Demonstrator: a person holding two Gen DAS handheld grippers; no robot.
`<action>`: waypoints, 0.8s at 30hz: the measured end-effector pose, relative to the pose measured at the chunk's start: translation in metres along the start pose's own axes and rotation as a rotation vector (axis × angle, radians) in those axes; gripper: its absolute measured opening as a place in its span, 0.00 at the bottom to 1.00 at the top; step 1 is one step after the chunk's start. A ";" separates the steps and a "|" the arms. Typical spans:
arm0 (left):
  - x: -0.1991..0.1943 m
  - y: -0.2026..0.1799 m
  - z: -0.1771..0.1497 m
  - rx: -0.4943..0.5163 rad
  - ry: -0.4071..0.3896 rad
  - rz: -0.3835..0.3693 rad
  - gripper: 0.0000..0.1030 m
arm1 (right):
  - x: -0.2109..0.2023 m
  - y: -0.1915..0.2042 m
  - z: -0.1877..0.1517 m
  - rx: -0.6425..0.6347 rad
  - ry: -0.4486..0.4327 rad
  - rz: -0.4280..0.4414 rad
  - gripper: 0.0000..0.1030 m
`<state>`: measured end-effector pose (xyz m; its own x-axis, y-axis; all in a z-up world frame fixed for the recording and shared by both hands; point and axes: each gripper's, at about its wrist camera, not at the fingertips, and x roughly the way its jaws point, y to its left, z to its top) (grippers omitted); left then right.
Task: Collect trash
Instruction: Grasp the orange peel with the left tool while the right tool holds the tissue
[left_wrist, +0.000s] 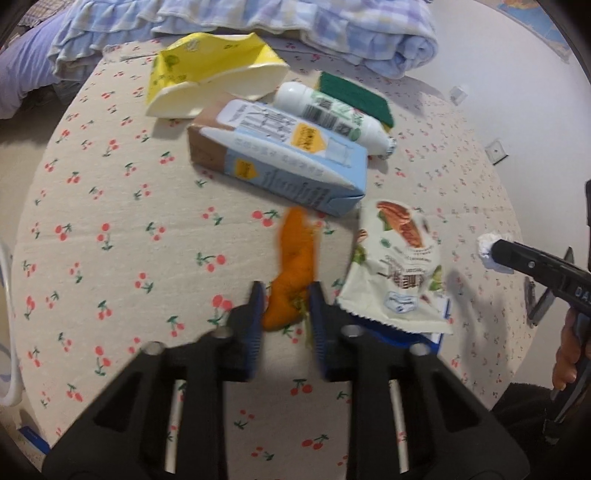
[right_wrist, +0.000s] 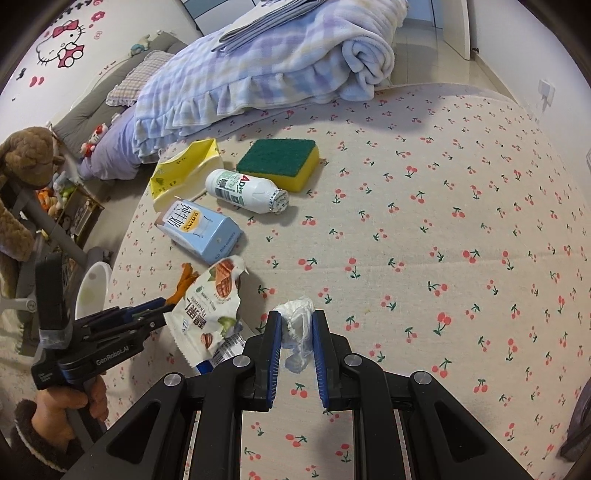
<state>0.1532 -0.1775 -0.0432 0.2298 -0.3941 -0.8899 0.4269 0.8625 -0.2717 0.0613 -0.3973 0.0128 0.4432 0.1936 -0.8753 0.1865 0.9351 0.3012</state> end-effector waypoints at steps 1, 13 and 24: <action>-0.001 -0.002 0.000 0.008 -0.003 0.005 0.22 | 0.000 0.000 0.000 0.000 0.000 -0.001 0.17; -0.024 0.012 -0.003 -0.015 -0.057 0.021 0.20 | -0.002 0.010 0.003 -0.012 -0.009 0.001 0.17; -0.054 0.046 -0.013 -0.078 -0.110 0.044 0.20 | 0.003 0.061 0.011 -0.074 -0.010 0.039 0.17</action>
<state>0.1487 -0.1126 -0.0120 0.3429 -0.3843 -0.8572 0.3465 0.8999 -0.2648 0.0840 -0.3435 0.0325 0.4579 0.2275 -0.8594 0.1037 0.9464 0.3058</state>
